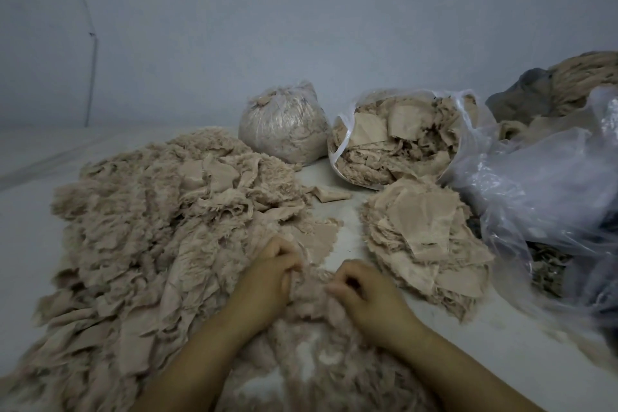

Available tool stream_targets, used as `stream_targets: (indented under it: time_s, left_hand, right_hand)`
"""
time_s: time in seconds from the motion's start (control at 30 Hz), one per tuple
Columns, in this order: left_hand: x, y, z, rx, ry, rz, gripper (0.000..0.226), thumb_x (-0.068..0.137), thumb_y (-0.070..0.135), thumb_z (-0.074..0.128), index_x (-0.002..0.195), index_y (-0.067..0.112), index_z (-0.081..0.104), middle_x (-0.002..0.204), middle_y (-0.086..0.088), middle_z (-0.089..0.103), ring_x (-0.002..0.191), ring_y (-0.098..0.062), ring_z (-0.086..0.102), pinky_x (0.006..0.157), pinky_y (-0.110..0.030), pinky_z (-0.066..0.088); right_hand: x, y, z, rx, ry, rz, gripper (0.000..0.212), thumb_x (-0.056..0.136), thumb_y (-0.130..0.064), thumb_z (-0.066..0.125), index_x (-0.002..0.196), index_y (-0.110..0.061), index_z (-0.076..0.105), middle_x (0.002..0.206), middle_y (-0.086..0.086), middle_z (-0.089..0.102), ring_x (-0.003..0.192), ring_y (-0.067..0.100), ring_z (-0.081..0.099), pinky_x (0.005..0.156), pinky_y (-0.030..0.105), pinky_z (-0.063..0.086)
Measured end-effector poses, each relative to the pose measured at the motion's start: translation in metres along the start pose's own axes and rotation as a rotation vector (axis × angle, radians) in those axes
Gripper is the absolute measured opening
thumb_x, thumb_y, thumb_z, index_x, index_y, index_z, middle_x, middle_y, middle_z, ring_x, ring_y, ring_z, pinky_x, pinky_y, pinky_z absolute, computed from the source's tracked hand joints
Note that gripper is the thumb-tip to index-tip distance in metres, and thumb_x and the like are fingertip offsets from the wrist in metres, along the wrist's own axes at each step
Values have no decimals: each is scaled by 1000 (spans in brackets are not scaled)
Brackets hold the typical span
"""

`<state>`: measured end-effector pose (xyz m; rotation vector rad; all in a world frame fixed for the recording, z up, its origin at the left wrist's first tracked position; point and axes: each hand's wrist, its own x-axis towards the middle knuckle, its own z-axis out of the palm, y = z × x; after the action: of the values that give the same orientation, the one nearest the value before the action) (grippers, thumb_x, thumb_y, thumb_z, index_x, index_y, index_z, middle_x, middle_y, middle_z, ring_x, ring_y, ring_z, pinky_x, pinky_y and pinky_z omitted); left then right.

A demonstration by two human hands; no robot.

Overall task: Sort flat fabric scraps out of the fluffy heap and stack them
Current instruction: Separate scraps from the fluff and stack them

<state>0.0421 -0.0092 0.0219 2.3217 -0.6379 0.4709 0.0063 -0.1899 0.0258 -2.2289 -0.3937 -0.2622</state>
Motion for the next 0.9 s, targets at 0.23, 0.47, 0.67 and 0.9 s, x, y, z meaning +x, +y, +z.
stream_targets:
  time_s: [0.23, 0.47, 0.67, 0.9]
  left_hand:
    - [0, -8, -3, 321, -201, -88, 25, 90, 4, 44, 104, 13, 63, 98, 3, 48, 98, -17, 49, 70, -24, 35]
    - [1, -9, -2, 517, -229, -123, 26, 96, 13, 37, 112, 12, 57, 115, -2, 48, 108, -20, 45, 77, -27, 35]
    - [1, -3, -1, 332, -85, -44, 33, 92, 9, 41, 111, 17, 66, 109, 4, 57, 104, -13, 43, 86, -24, 37]
    - [-4, 28, 1, -662, -244, -450, 66, 75, 70, 50, 132, 36, 46, 122, 21, 48, 110, 4, 51, 82, -10, 38]
  right_hand:
    - [4, 4, -12, 343, 210, 126, 26, 93, -17, 57, 68, -15, 48, 62, -10, 46, 56, 0, 41, 57, 18, 35]
    - [13, 11, -24, 439, 525, 130, 30, 97, -17, 51, 68, -16, 45, 55, -15, 43, 53, 1, 38, 51, 15, 35]
    - [11, 17, -31, 417, 533, 138, 25, 96, -15, 52, 72, -16, 47, 65, 1, 46, 61, 12, 44, 54, 21, 39]
    - [0, 8, -5, 345, 206, -204, 10, 86, -12, 62, 79, -17, 58, 87, -13, 63, 85, 8, 60, 77, 21, 48]
